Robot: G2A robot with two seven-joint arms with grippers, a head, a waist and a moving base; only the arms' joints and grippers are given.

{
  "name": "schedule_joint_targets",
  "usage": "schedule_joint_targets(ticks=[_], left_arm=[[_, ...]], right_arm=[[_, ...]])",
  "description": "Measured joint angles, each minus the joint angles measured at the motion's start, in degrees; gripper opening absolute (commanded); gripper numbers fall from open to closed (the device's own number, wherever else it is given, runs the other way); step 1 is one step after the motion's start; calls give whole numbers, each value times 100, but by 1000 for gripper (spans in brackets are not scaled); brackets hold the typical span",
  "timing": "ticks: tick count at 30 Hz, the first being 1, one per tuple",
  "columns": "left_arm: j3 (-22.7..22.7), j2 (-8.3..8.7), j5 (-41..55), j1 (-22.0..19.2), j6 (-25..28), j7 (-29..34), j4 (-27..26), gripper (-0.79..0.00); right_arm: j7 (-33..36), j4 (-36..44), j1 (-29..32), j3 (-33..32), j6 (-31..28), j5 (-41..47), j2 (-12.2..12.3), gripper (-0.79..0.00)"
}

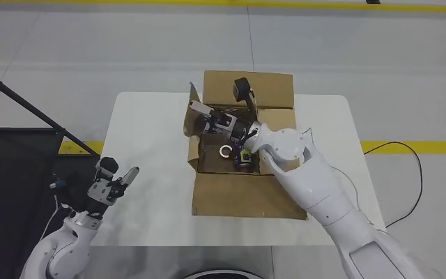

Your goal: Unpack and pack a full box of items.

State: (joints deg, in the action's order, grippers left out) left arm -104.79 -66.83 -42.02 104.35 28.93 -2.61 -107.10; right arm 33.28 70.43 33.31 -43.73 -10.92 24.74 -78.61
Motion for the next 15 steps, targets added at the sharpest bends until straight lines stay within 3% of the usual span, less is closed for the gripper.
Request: schedule_joint_targets(ticks=[5,15], left_arm=[[-253,-3,142,137,18,-127,84,0],[-529,-7,319,245,136,-170,228,0]], right_arm=[[-353,-332,-136,410,-175,-178,-243,0],[-419,-1042,-393,882,-258,-258,-660,0]])
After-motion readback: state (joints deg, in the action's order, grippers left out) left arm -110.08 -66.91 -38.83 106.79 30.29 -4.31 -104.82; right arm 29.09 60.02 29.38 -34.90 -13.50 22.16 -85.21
